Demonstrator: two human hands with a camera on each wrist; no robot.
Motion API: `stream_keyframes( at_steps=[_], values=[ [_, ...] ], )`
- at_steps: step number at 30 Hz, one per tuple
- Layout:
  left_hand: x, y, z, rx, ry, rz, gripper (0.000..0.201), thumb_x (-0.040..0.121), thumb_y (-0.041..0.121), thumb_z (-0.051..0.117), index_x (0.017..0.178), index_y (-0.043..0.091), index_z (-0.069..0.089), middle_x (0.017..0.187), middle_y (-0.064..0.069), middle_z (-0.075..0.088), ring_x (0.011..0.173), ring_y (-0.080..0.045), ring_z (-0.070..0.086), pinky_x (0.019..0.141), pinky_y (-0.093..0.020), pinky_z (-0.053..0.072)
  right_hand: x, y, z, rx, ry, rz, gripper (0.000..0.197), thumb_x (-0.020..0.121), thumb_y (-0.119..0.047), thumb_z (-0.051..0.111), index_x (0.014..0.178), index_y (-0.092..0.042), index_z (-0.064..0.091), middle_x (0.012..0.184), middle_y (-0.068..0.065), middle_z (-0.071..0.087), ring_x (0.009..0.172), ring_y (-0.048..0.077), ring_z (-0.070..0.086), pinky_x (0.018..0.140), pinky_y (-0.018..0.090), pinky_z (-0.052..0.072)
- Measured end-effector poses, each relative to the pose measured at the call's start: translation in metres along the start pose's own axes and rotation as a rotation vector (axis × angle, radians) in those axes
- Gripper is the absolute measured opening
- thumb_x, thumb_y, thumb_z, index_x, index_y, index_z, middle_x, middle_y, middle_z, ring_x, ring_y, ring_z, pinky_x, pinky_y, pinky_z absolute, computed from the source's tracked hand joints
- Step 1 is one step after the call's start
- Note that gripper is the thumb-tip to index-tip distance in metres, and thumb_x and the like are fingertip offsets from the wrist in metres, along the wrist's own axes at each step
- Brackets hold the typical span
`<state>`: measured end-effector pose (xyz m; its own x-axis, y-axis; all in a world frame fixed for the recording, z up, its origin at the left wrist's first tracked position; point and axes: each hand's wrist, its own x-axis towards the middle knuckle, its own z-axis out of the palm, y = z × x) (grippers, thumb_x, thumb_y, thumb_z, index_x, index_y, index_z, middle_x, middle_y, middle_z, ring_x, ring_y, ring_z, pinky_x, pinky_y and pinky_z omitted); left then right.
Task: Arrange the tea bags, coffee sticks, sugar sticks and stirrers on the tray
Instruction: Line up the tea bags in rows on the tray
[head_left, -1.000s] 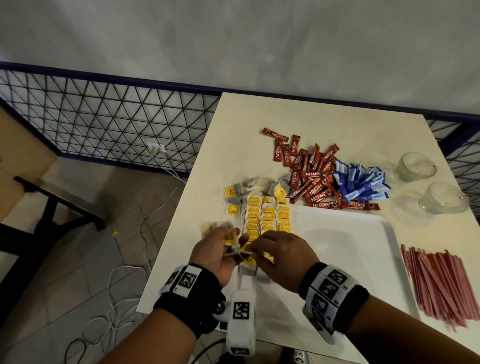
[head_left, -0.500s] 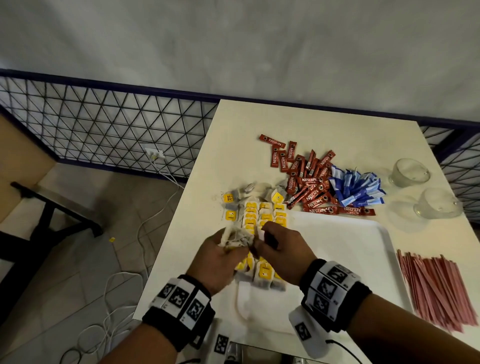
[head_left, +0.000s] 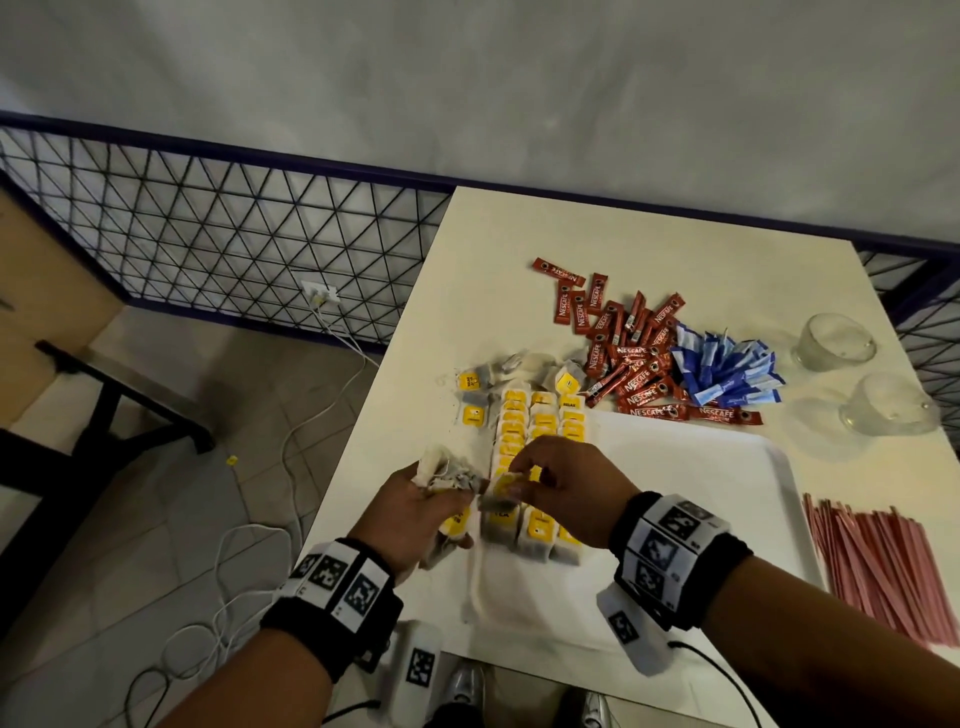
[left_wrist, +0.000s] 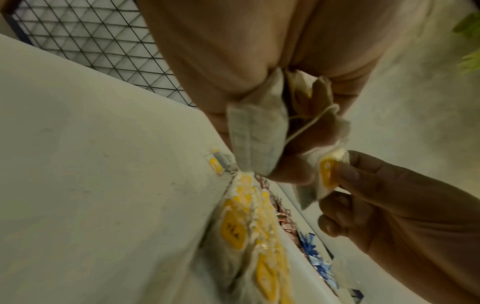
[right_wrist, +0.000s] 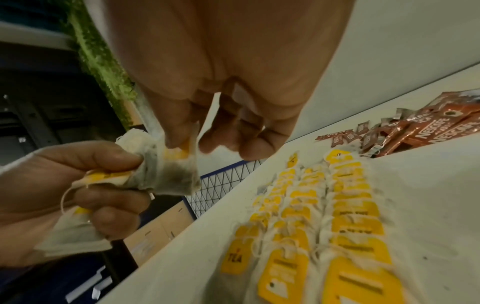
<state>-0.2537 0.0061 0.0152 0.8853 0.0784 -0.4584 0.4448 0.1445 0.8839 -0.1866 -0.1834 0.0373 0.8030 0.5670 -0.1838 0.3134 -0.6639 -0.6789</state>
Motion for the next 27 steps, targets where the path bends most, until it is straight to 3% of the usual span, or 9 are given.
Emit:
stream_keyframes(
  at_steps=[3,7,10,12,17,19,21,24,27],
  values=[
    [-0.002,-0.012,-0.014,-0.02,0.043,-0.025,0.011,0.084,-0.002,0.063,0.094,0.002,0.066,0.095,-0.013,0.073,0.065,-0.027,0.061,0.051,-0.029,0.05,-0.001,0.004,0.01,-0.077,-0.136,0.084,0.021,0.093,-0.034,0.057,0.105,-0.018,0.064,0.093,-0.006,0.06,0.078,0.01,0.053,0.07,0.019,0.036],
    [-0.003,-0.025,-0.027,-0.021,0.097,-0.059,0.015,0.088,-0.007,0.056,0.095,0.002,0.066,0.095,-0.013,0.073,0.073,-0.028,0.061,0.054,-0.034,0.053,-0.002,0.006,0.024,-0.165,-0.292,0.15,0.026,0.096,-0.036,0.049,0.106,-0.016,0.061,0.105,0.005,0.064,0.097,0.024,0.057,0.077,0.026,0.04],
    [-0.004,-0.029,-0.032,-0.025,0.088,-0.054,0.012,0.085,-0.004,0.062,0.094,0.003,0.066,0.093,-0.012,0.073,0.075,-0.03,0.061,0.055,-0.035,0.053,-0.001,0.008,0.035,-0.192,-0.358,0.184,0.019,0.098,-0.035,0.046,0.087,-0.023,0.057,0.105,0.009,0.063,0.096,0.026,0.057,0.075,0.027,0.04],
    [-0.005,-0.03,-0.033,-0.014,0.079,-0.045,0.012,0.085,-0.004,0.063,0.094,0.004,0.066,0.092,-0.011,0.074,0.072,-0.029,0.061,0.054,-0.034,0.053,0.001,0.009,0.043,-0.218,-0.362,0.204,0.023,0.098,-0.036,0.045,0.076,-0.028,0.049,0.103,0.009,0.063,0.095,0.028,0.057,0.077,0.03,0.044],
    [-0.007,-0.029,-0.033,0.03,0.047,-0.029,0.016,0.088,-0.006,0.057,0.091,0.006,0.068,0.095,-0.012,0.073,0.069,-0.022,0.064,0.057,-0.034,0.053,0.007,0.009,0.056,-0.242,-0.273,0.24,0.019,0.094,-0.029,0.046,0.096,-0.022,0.063,0.105,0.005,0.063,0.097,0.026,0.057,0.075,0.029,0.044],
    [-0.006,-0.027,-0.031,0.057,0.029,-0.023,0.011,0.082,0.001,0.065,0.091,0.005,0.069,0.097,-0.016,0.072,0.064,-0.022,0.063,0.057,-0.035,0.054,0.01,0.009,0.058,-0.223,-0.221,0.252,0.019,0.09,-0.021,0.047,0.097,-0.023,0.064,0.11,0.002,0.062,0.102,0.025,0.058,0.082,0.03,0.047],
    [-0.005,-0.028,-0.03,0.125,0.01,-0.008,0.021,0.071,0.015,0.067,0.091,0.008,0.07,0.098,-0.022,0.07,0.067,-0.027,0.065,0.059,-0.041,0.057,0.01,0.008,0.06,-0.247,-0.185,0.302,0.017,0.088,-0.02,0.047,0.099,-0.024,0.059,0.11,0.001,0.061,0.102,0.026,0.058,0.077,0.029,0.044],
    [-0.005,-0.028,-0.025,0.292,-0.053,0.015,0.018,0.068,0.023,0.065,0.084,0.024,0.072,0.09,-0.008,0.073,0.079,-0.029,0.069,0.071,-0.047,0.058,0.008,0.009,0.06,-0.372,-0.177,0.337,0.025,0.088,-0.028,0.046,0.112,-0.023,0.051,0.113,0.003,0.057,0.103,0.029,0.057,0.078,0.034,0.045],
    [-0.007,-0.03,-0.015,0.451,-0.14,0.043,0.014,0.074,0.017,0.064,0.08,0.03,0.067,0.072,0.014,0.069,0.07,-0.01,0.064,0.072,-0.029,0.055,0.002,0.016,0.05,-0.386,-0.134,0.327,0.022,0.09,-0.036,0.047,0.107,-0.023,0.047,0.108,0.0,0.055,0.1,0.028,0.057,0.075,0.034,0.044]
  ],
)
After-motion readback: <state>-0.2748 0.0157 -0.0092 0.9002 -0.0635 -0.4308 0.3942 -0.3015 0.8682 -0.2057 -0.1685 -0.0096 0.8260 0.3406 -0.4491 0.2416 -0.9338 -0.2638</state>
